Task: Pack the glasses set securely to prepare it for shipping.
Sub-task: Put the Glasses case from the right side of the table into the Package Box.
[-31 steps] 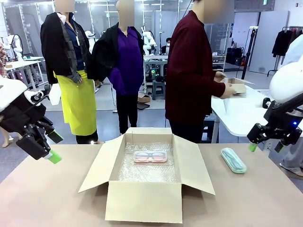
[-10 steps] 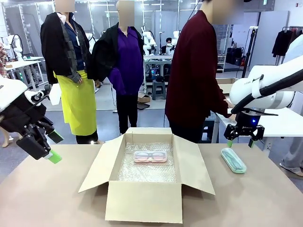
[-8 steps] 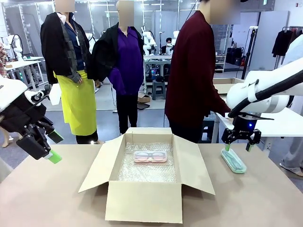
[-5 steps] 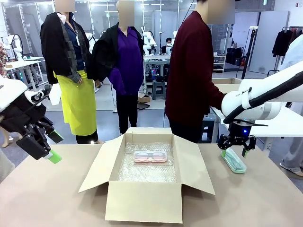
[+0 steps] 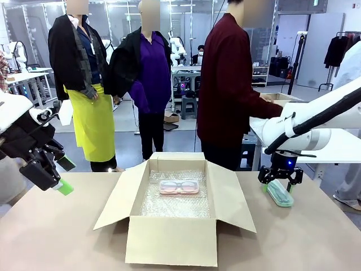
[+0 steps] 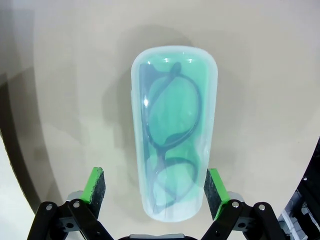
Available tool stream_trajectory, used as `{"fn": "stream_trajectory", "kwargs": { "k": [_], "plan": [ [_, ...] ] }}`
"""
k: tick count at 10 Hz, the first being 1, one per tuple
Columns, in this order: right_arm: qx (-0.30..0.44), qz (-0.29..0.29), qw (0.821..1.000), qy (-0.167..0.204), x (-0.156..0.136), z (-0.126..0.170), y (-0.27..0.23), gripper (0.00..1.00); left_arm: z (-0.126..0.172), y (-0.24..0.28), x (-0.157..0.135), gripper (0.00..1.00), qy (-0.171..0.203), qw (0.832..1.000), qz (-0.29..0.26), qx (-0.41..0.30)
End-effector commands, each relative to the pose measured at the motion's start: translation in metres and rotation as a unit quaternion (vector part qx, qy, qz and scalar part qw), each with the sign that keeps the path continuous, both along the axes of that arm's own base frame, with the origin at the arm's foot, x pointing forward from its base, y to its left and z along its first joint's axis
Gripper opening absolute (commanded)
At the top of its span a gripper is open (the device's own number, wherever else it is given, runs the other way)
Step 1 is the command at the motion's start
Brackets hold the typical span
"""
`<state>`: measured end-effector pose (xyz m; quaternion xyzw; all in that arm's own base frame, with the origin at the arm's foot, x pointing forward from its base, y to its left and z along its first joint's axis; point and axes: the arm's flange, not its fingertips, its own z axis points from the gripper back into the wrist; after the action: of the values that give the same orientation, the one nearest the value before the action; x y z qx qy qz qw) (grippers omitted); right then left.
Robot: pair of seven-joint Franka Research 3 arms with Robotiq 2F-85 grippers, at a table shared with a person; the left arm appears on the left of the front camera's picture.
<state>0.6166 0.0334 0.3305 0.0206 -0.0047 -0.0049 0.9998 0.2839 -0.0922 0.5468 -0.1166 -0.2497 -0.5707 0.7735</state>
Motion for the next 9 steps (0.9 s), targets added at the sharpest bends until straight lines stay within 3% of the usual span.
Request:
{"fn": "stream_trajectory", "kwargs": {
  "k": [1,5,9],
  "plan": [
    [-0.014,-0.017,1.000,-0.017,0.003,-0.008,0.000,1.00,0.001,0.002,0.000,1.00,-0.004,1.000,-0.008,0.001],
    [-0.008,-0.006,0.999,-0.036,0.016,-0.022,-0.006,1.00,0.001,0.002,0.000,1.00,-0.004,1.000,-0.008,0.001],
    [-0.006,-0.003,1.000,-0.025,0.016,-0.023,-0.008,0.98,0.001,0.002,0.000,1.00,-0.004,1.000,-0.008,0.001]
  ]
}}
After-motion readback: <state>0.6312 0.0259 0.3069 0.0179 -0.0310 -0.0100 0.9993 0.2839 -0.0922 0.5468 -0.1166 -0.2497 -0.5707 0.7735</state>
